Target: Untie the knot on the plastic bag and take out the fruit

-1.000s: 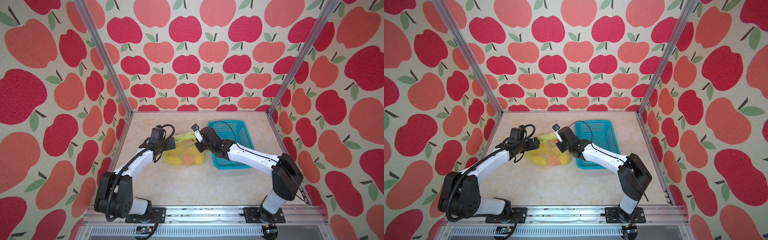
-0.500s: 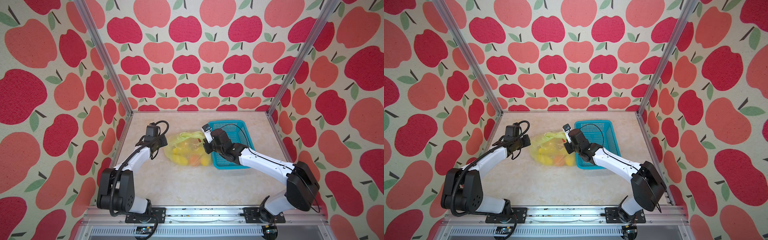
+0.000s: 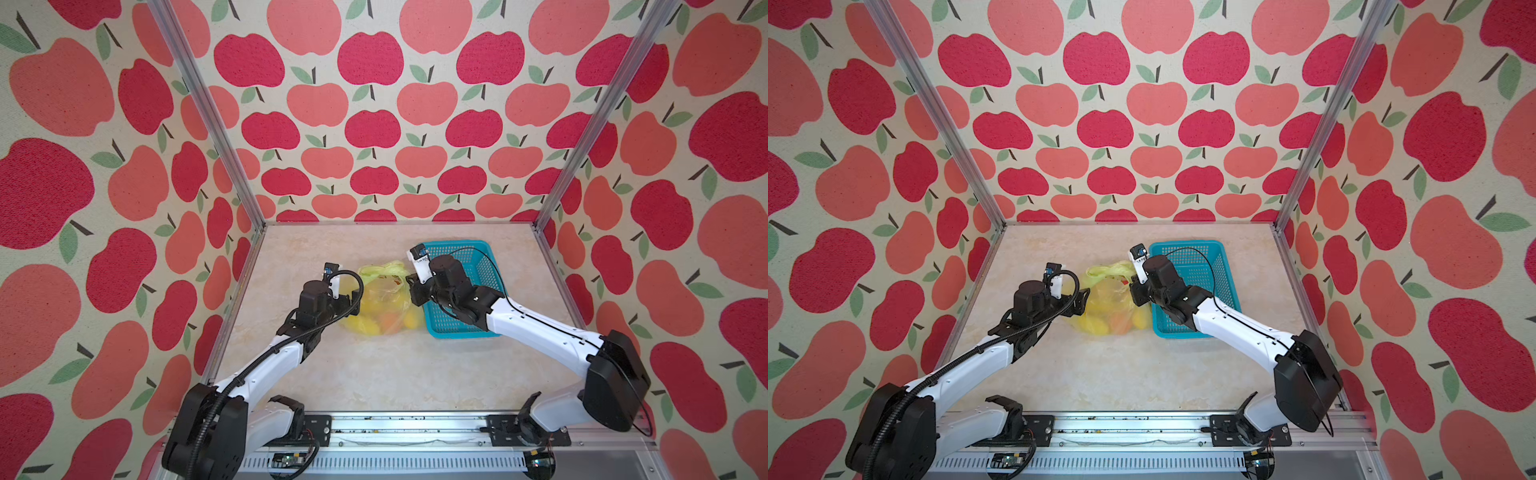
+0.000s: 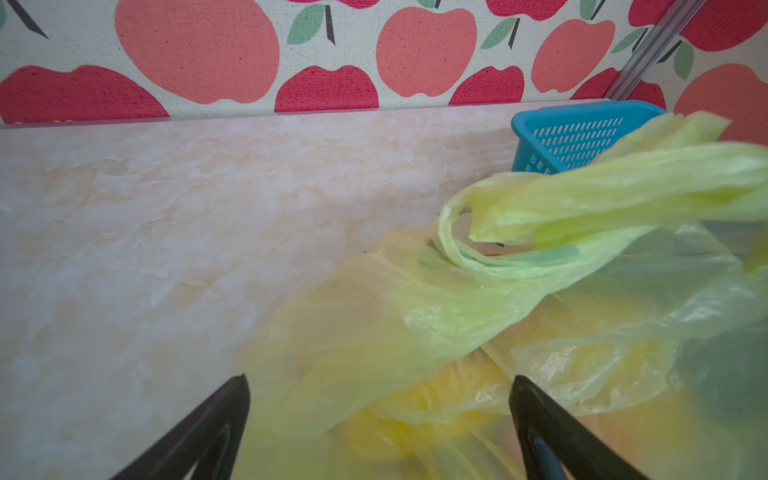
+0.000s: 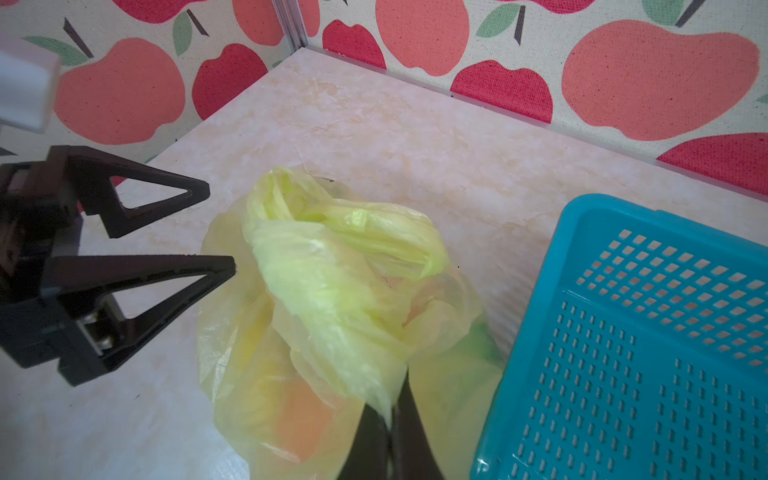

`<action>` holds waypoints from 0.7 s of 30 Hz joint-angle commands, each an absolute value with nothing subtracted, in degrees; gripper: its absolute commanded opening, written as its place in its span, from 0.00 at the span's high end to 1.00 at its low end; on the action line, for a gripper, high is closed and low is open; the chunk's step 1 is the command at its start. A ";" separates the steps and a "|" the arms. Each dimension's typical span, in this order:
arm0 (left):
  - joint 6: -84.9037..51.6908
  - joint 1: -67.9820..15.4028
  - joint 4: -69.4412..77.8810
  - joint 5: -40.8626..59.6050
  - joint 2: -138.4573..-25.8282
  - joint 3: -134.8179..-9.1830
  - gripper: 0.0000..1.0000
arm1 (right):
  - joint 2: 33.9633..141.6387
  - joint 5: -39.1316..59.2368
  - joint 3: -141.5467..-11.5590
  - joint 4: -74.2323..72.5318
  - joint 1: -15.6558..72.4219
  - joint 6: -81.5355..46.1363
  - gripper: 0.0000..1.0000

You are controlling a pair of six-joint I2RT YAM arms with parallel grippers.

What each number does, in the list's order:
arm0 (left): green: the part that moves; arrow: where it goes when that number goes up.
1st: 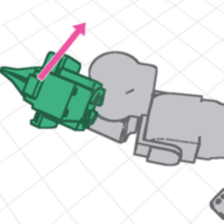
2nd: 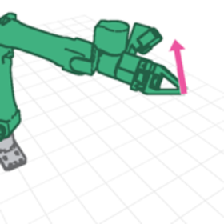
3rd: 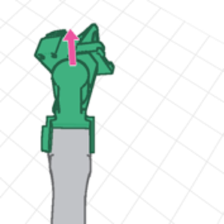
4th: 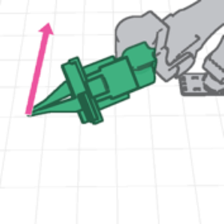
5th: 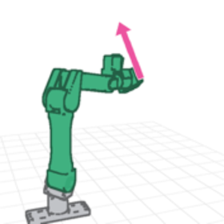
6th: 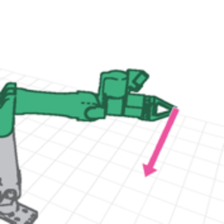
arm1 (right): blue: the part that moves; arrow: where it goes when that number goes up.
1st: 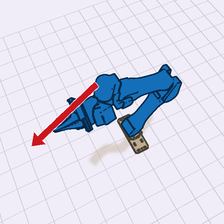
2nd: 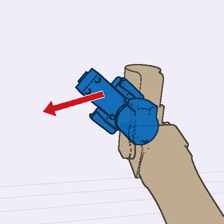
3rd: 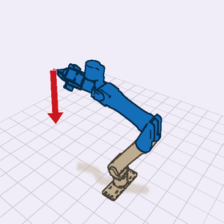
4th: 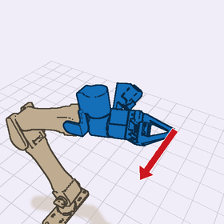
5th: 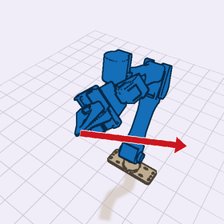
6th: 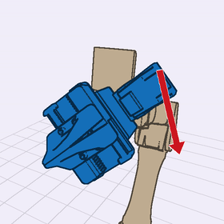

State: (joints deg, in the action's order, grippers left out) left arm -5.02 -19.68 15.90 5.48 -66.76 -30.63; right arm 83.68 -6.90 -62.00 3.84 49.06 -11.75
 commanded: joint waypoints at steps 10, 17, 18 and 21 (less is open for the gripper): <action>-1.32 -21.45 14.28 4.77 -83.45 -44.92 0.24 | 81.40 -6.07 -61.88 1.89 48.43 -14.03 0.95; -4.30 -20.27 11.09 1.81 -82.73 -47.32 0.89 | 78.55 -11.28 -58.88 1.32 46.87 -16.25 0.94; -4.74 -19.94 11.03 1.80 -81.87 -46.82 0.90 | 78.19 -11.44 -58.38 1.23 46.22 -16.92 0.94; -6.37 -18.65 10.66 2.14 -77.98 -44.44 0.90 | 77.02 -11.23 -56.65 0.82 44.39 -19.16 0.94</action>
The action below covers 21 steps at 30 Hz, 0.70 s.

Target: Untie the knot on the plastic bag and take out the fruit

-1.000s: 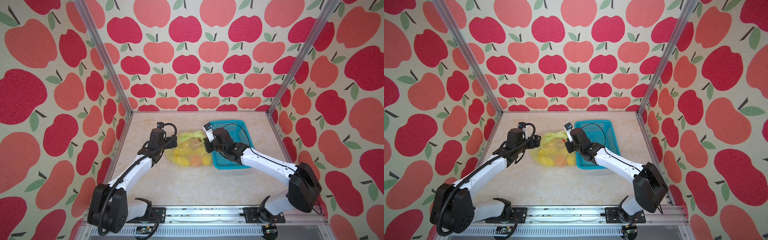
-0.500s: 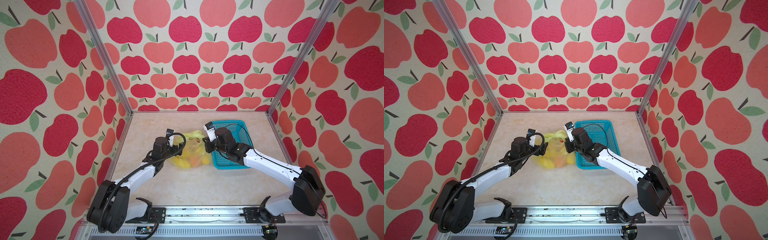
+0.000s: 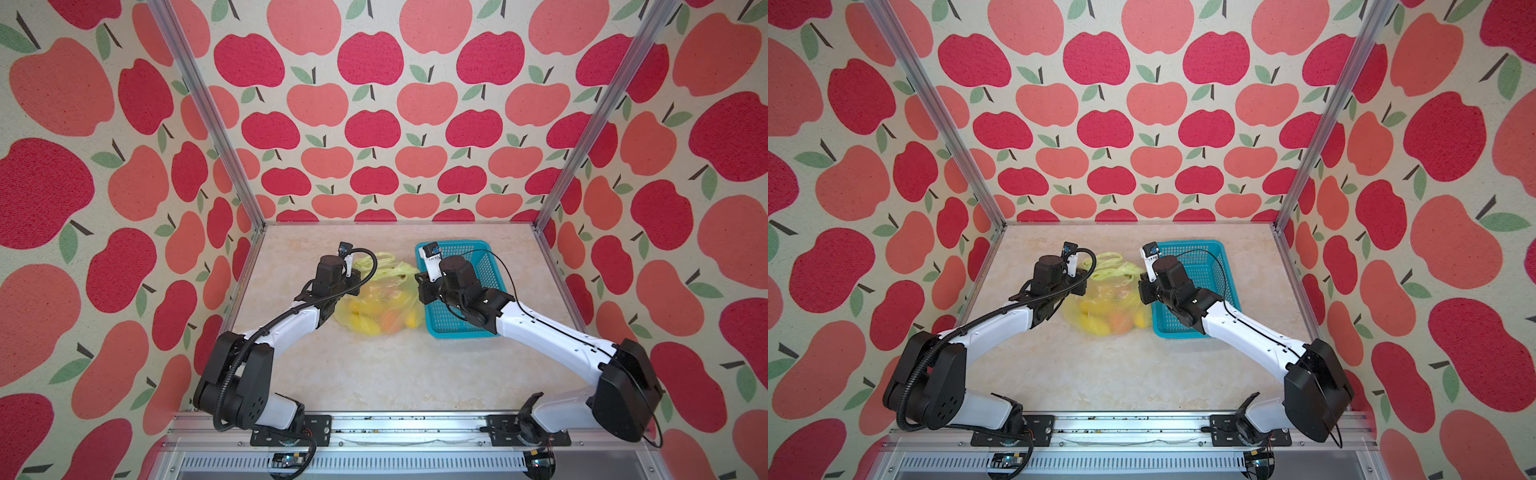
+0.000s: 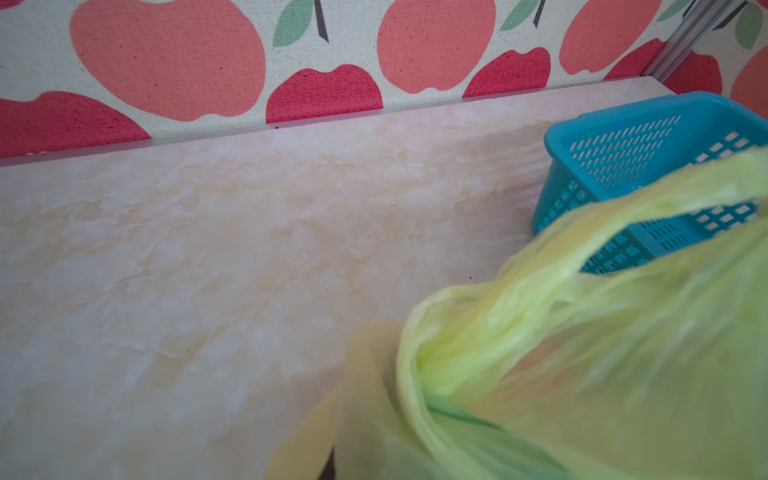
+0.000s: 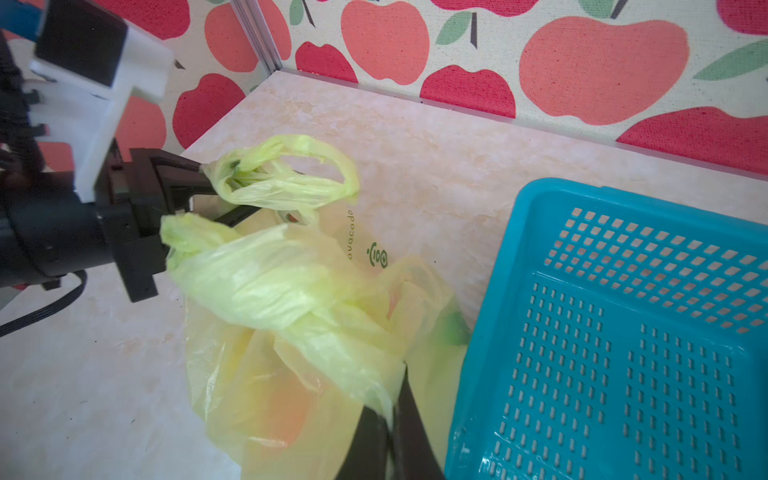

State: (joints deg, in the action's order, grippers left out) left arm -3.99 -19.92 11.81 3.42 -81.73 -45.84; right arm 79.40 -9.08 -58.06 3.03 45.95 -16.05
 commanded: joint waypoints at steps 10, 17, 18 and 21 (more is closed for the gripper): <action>-10.46 -13.76 10.91 15.32 -67.19 -40.04 0.70 | 71.90 -9.72 -51.92 -4.38 45.62 -13.34 0.61; -9.32 -15.14 12.35 16.97 -66.19 -39.24 0.30 | 73.72 -10.80 -53.45 -6.17 53.51 -0.52 0.15; -9.32 -15.21 12.36 16.90 -66.42 -39.28 0.26 | 74.21 -11.11 -53.53 -6.52 54.04 0.37 0.11; -9.32 -15.37 12.04 15.71 -67.23 -40.05 0.12 | 76.66 -11.25 -54.54 -6.38 55.09 2.50 0.02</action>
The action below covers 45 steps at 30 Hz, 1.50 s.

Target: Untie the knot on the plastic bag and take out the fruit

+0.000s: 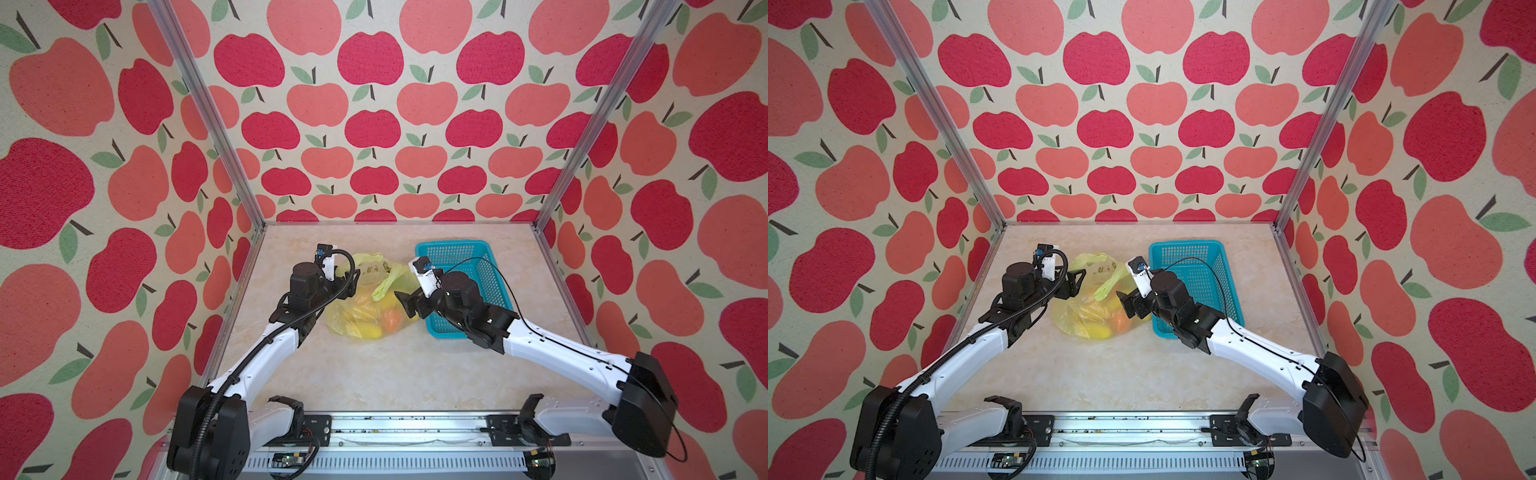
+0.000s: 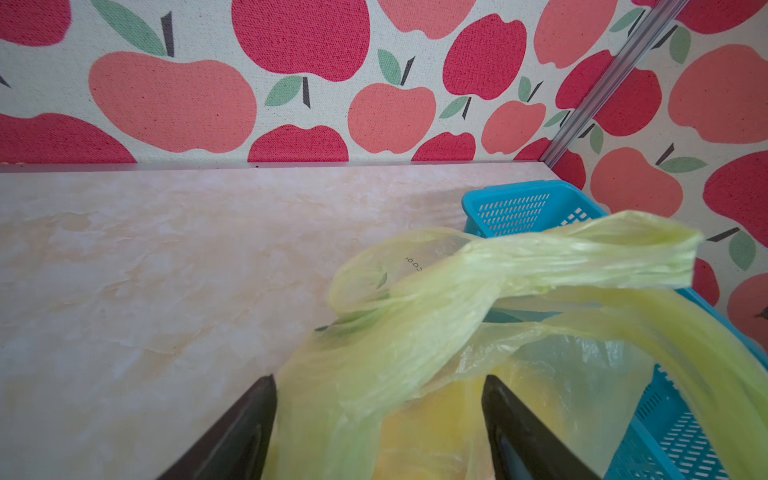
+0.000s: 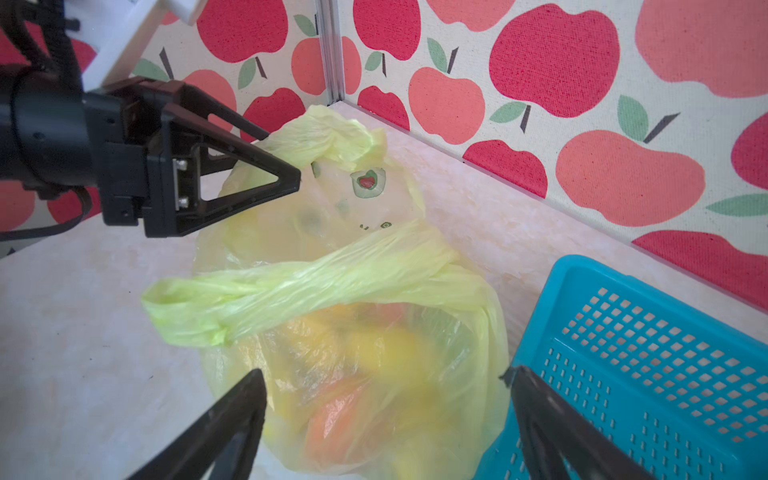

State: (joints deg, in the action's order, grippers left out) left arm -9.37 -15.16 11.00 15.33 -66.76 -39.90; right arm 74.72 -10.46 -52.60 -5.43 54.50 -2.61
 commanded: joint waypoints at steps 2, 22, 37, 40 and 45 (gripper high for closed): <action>-9.15 -15.38 11.59 14.65 -68.38 -40.96 0.08 | 78.62 -12.56 -55.67 -5.68 55.54 4.12 0.01; -7.14 -12.18 6.15 8.26 -82.90 -59.21 0.88 | 89.94 -20.99 -72.28 -2.55 45.97 -5.78 0.51; -13.75 -4.35 7.47 27.01 -85.14 -68.20 0.83 | 87.31 -13.44 -75.57 -0.50 44.12 -7.35 1.00; -14.04 -4.29 8.44 29.71 -84.85 -67.47 0.85 | 86.04 -6.50 -73.23 -3.56 45.41 -5.42 0.64; -15.70 -4.96 12.37 31.82 -82.05 -61.97 0.85 | 83.04 -7.13 -65.22 -12.05 51.13 0.48 0.03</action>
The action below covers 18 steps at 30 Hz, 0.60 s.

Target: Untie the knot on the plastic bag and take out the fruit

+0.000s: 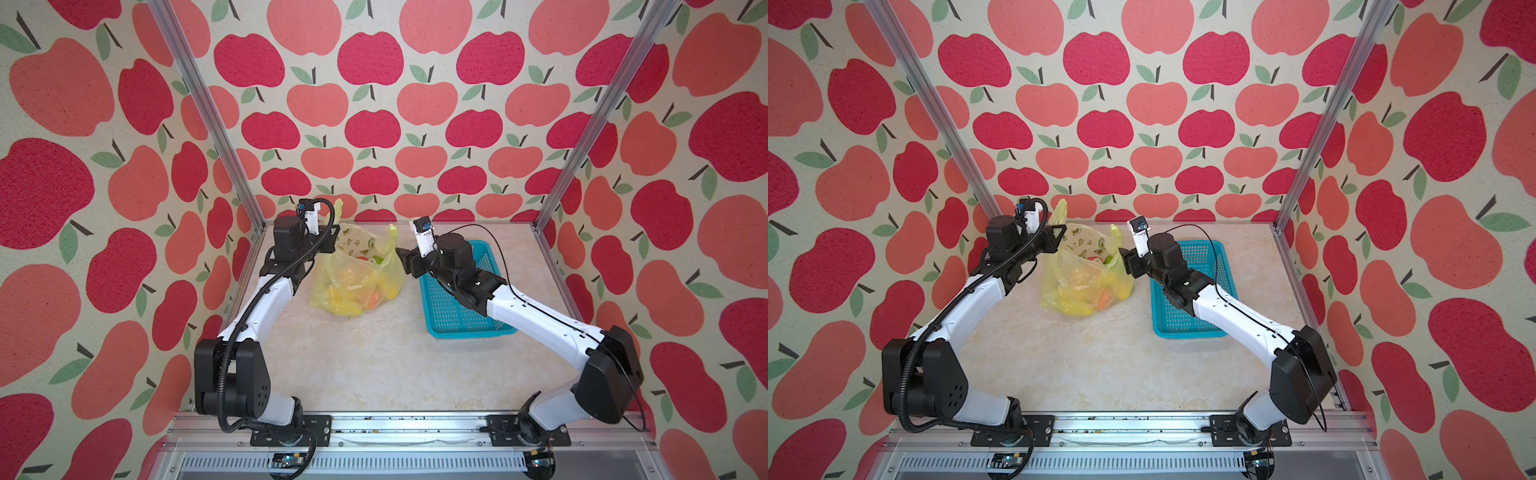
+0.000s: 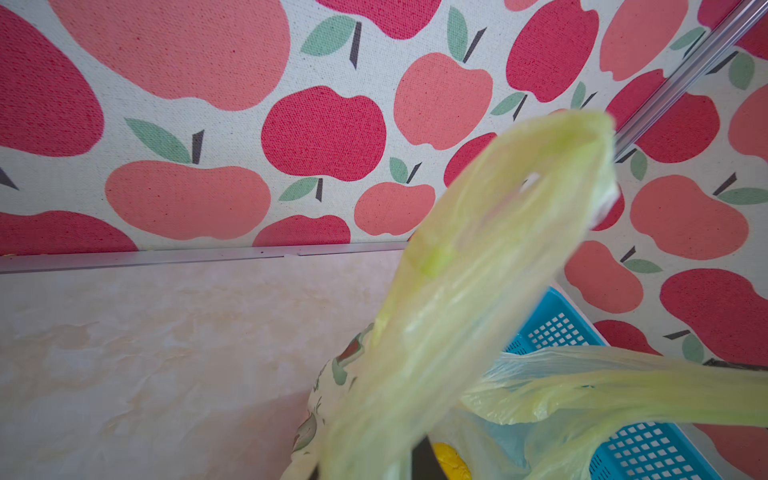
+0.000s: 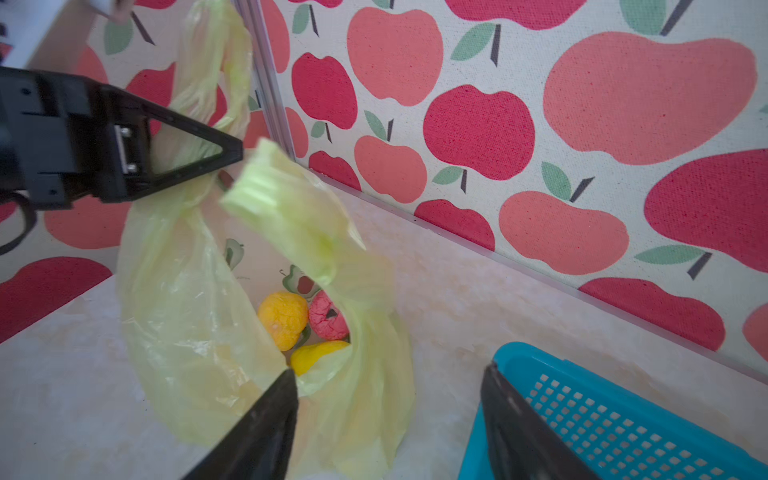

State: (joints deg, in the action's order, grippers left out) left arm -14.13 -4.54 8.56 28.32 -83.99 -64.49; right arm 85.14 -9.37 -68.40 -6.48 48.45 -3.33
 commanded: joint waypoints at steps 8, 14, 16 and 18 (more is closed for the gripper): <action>-14.43 -7.20 11.91 30.78 -77.73 -58.37 0.86 | 93.37 -17.56 -75.75 -8.94 50.49 -1.23 0.09; -13.03 -7.21 10.60 30.13 -74.40 -56.66 0.85 | 98.40 -15.17 -82.27 -6.32 49.39 -3.38 0.39; -12.77 -7.13 10.87 29.35 -73.52 -56.13 0.84 | 97.72 -17.23 -81.97 -5.69 49.31 -3.99 0.66; -12.74 -6.93 11.45 28.25 -73.01 -55.75 0.83 | 95.97 -18.52 -80.51 -5.02 49.05 -4.22 0.76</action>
State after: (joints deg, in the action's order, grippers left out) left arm -13.87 -7.20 10.04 29.08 -74.32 -56.64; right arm 97.97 -15.86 -80.36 -7.27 49.25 -3.16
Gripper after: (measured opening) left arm 0.168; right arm 0.263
